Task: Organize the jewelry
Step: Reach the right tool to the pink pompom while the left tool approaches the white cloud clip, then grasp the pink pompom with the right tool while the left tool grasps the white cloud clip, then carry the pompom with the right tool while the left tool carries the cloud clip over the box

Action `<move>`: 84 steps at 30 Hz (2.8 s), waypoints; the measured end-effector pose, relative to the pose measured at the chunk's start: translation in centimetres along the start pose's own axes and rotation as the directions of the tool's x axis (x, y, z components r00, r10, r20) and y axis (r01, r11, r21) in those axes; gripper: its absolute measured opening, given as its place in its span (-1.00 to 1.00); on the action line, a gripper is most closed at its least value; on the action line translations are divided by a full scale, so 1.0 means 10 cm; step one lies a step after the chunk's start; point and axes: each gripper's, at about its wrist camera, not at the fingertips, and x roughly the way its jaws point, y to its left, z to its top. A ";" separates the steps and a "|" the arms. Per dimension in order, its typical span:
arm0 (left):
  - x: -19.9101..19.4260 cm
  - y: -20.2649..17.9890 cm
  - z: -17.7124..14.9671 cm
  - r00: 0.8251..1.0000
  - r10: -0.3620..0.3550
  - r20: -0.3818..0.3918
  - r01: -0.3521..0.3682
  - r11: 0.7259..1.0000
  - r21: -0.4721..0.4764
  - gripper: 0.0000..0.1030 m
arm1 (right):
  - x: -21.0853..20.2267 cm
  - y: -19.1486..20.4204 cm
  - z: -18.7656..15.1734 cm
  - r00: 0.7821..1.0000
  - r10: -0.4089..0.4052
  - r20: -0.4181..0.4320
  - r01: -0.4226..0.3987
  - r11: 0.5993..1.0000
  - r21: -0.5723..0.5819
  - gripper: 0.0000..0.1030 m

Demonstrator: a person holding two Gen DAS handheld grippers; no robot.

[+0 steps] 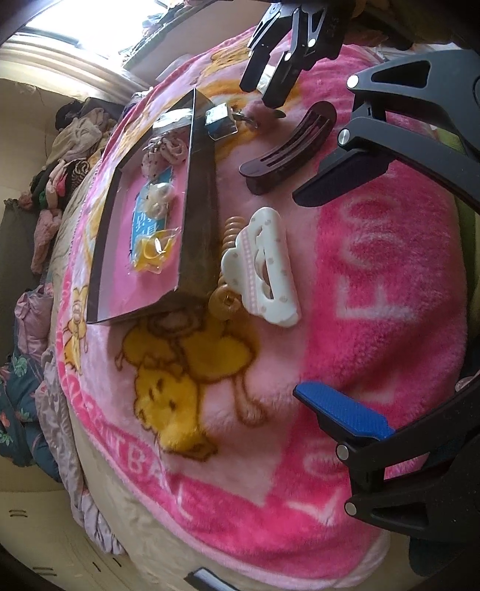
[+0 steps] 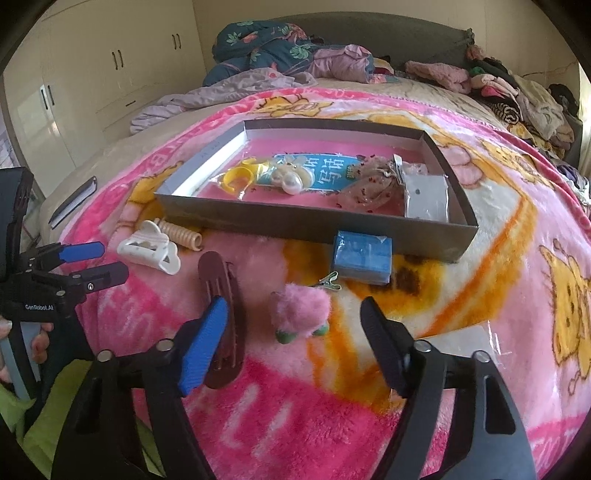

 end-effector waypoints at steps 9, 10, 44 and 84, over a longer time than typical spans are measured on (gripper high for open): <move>0.16 -0.08 0.05 1.000 -0.016 -0.020 0.016 0.999 -0.033 0.69 | 0.20 -0.04 -0.04 0.999 0.018 -0.042 -0.018 1.000 0.001 -0.11; 0.18 -0.09 0.06 1.000 -0.018 -0.020 0.017 0.999 -0.034 0.69 | 0.22 -0.05 -0.04 0.999 0.018 -0.046 -0.018 1.000 0.004 -0.17; 0.00 0.03 0.08 0.999 0.004 0.037 -0.002 0.998 -0.059 0.37 | 0.02 0.18 0.08 0.997 0.083 -0.001 -0.083 0.995 -0.048 -0.43; -0.27 -0.26 0.80 0.985 -0.112 0.131 0.112 0.994 0.012 0.37 | -0.20 -0.12 0.57 0.994 -0.002 0.110 -0.004 0.998 0.056 -0.44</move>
